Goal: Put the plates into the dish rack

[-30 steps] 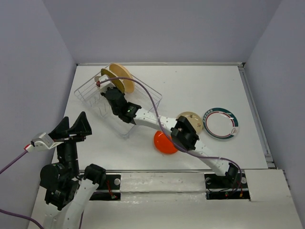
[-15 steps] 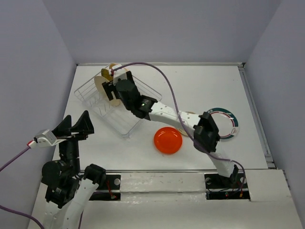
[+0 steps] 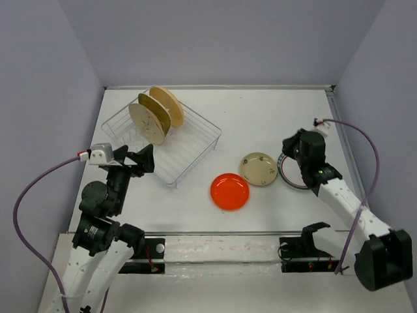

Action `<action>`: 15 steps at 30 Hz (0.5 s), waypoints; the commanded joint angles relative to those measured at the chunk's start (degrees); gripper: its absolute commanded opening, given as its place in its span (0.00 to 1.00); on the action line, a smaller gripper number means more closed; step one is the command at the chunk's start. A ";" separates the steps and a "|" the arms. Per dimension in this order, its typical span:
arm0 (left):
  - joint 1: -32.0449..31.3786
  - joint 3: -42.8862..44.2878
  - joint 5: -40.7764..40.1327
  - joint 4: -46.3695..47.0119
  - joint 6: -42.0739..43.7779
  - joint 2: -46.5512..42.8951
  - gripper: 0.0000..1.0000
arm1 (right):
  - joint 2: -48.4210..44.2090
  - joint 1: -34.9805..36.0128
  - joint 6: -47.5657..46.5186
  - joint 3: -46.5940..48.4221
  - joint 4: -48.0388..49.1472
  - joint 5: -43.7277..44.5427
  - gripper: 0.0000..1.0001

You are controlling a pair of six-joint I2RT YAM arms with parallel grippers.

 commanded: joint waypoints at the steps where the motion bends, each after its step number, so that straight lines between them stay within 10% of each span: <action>1: 0.92 0.89 5.63 2.98 0.20 0.02 0.99 | -16.34 -13.98 11.76 -11.80 -7.72 -4.97 0.12; 8: 0.84 0.89 7.21 3.06 0.20 -2.35 0.99 | -21.13 -40.00 13.96 -16.82 -18.80 -8.37 0.62; 15: -1.54 0.98 5.11 2.54 0.73 -5.52 0.99 | -16.55 -59.53 11.95 -20.25 -19.52 -17.97 0.71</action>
